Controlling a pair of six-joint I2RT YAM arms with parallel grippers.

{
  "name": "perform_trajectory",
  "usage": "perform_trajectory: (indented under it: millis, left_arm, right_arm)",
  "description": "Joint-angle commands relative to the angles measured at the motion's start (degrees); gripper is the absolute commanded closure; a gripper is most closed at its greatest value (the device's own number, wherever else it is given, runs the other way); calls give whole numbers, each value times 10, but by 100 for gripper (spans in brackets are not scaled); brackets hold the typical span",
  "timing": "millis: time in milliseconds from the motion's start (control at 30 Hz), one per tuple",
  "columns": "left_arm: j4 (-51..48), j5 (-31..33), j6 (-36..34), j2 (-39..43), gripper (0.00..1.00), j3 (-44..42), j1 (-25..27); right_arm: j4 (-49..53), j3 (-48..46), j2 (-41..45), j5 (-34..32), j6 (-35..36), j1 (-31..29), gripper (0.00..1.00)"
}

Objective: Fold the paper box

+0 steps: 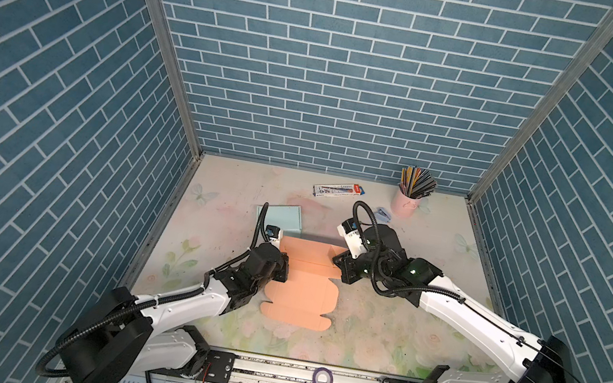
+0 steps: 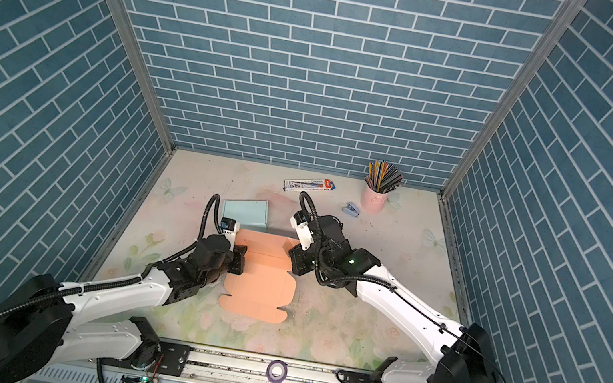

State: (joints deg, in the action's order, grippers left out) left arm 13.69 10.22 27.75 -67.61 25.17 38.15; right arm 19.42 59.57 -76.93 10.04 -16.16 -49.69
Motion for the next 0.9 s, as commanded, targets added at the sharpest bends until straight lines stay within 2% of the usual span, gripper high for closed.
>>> perform_trajectory:
  millis: [0, 233, 333, 467, 600, 767, 867]
  left_arm:
    - [23, -10, 9, 0, 94, 5, -2]
    - [60, -28, 11, 23, 94, -19, -3]
    - [42, -20, 17, 45, 94, -21, -6]
    - [40, -51, 38, 69, 93, -31, -39]
    - [40, -90, 54, 87, 93, -35, -72]
    - [38, -140, 79, 132, 94, -43, -115]
    - [28, -160, 88, 166, 94, -45, -132]
  right_arm:
    - [-43, 22, -12, 2, 15, -11, 100]
    - [-113, 1, 3, 36, 3, -15, 100]
    - [-146, -38, 55, 28, 11, -15, 100]
    - [-184, -88, 130, 24, 19, -14, 100]
    - [-204, -123, 177, 6, 9, -10, 91]
    - [-337, -220, 256, 34, -68, 29, 75]
    - [-405, -265, 280, 59, -119, 62, 72]
